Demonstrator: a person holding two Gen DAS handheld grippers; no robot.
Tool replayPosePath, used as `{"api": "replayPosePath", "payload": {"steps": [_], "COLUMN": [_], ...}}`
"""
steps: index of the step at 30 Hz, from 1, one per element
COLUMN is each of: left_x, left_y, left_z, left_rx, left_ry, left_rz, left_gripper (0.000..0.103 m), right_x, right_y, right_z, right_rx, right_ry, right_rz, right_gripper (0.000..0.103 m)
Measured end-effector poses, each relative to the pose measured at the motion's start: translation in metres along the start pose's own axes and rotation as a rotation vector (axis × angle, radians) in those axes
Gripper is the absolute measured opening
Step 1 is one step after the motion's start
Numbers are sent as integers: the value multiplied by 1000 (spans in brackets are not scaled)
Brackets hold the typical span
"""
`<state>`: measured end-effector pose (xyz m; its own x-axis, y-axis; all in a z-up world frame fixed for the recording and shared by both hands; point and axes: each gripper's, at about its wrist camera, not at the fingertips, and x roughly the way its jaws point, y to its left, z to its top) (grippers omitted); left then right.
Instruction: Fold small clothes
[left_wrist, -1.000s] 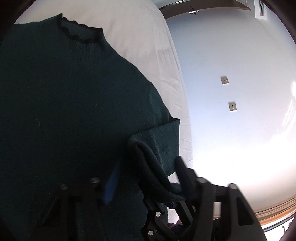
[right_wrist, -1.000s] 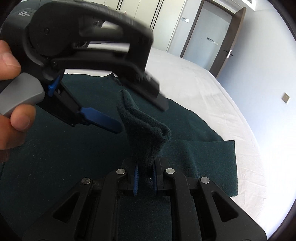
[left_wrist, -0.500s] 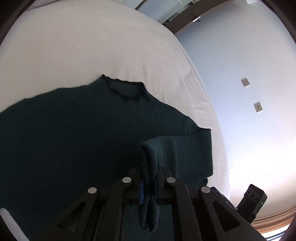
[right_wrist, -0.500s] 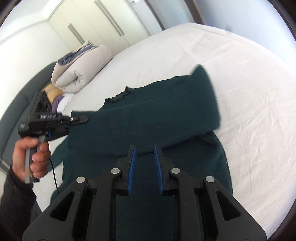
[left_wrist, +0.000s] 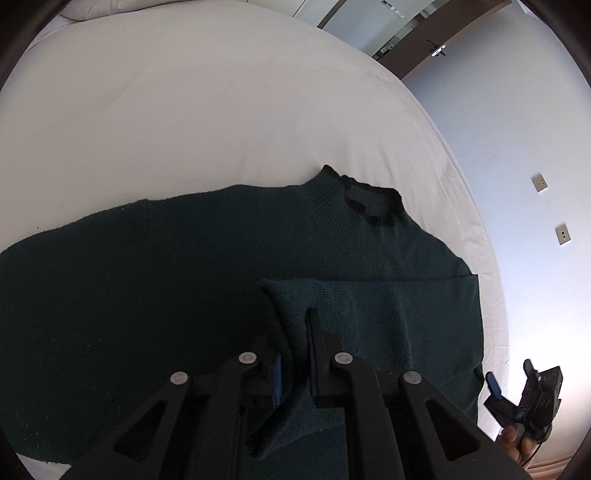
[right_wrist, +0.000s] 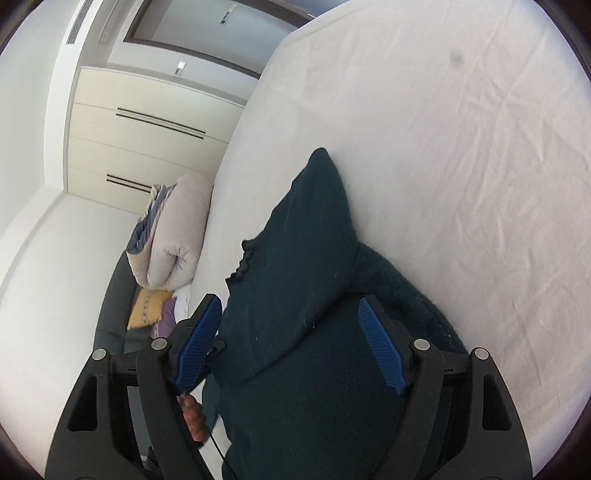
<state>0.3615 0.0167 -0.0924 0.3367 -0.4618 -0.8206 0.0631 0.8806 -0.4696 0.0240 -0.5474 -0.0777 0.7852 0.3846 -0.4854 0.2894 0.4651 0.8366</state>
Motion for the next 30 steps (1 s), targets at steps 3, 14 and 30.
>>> {"api": "replayPosePath", "payload": {"steps": [3, 14, 30], "left_x": [1, 12, 6], "left_y": [4, 2, 13], "left_z": [-5, -6, -17], "left_rx": [2, -3, 14], "left_ry": [-6, -25, -48], "left_rz": [12, 7, -13], "left_gripper": [11, 26, 28], "right_x": [-3, 46, 135], "right_y": [11, 51, 33], "right_z": [17, 75, 101], "right_rx": [-23, -66, -61], "right_ry": [-16, 160, 348], "right_rz": [-3, 75, 89], "right_gripper": [77, 77, 75]}}
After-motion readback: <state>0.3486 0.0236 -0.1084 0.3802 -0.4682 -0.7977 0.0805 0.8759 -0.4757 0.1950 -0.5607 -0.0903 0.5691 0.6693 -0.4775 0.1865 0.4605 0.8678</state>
